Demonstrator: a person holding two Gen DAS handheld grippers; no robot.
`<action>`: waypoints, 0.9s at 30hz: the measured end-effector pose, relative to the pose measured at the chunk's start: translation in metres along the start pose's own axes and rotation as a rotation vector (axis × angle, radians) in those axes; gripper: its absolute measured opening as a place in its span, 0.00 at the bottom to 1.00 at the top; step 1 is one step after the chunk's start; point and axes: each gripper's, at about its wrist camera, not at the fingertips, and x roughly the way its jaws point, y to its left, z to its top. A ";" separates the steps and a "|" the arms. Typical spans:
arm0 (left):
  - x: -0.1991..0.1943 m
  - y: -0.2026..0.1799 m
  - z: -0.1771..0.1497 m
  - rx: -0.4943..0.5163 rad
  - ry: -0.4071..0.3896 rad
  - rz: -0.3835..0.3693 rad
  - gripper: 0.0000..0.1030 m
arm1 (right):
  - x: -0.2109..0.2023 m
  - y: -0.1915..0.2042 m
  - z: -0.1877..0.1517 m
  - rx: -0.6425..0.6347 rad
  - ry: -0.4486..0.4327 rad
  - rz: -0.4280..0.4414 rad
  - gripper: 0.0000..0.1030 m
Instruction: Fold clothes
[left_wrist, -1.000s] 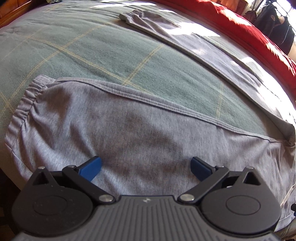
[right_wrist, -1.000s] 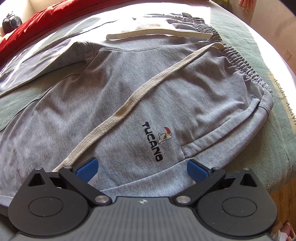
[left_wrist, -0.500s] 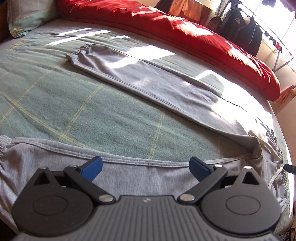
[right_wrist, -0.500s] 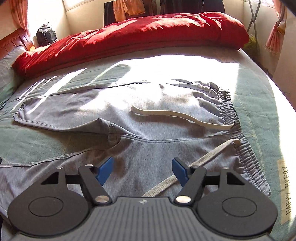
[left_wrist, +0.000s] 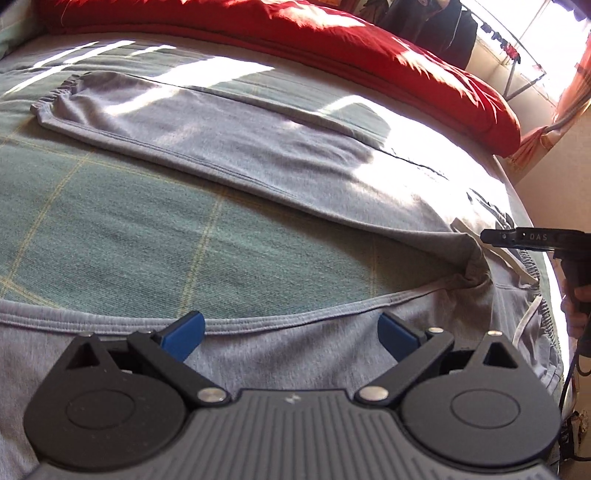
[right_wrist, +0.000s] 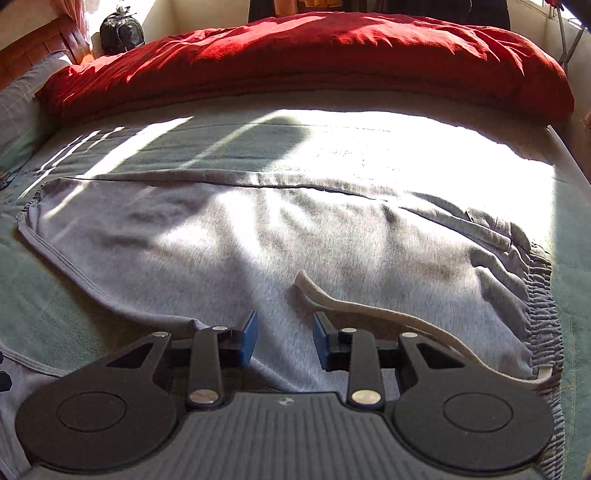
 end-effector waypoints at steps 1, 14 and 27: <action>0.004 -0.004 0.003 0.013 0.003 0.011 0.96 | 0.001 -0.002 0.000 0.010 0.002 0.003 0.36; 0.040 -0.040 0.057 0.012 0.166 -0.025 0.96 | 0.008 0.024 -0.026 0.053 0.216 0.178 0.39; 0.052 -0.068 0.092 0.096 0.287 -0.045 0.96 | 0.030 0.036 -0.011 0.062 0.284 0.208 0.52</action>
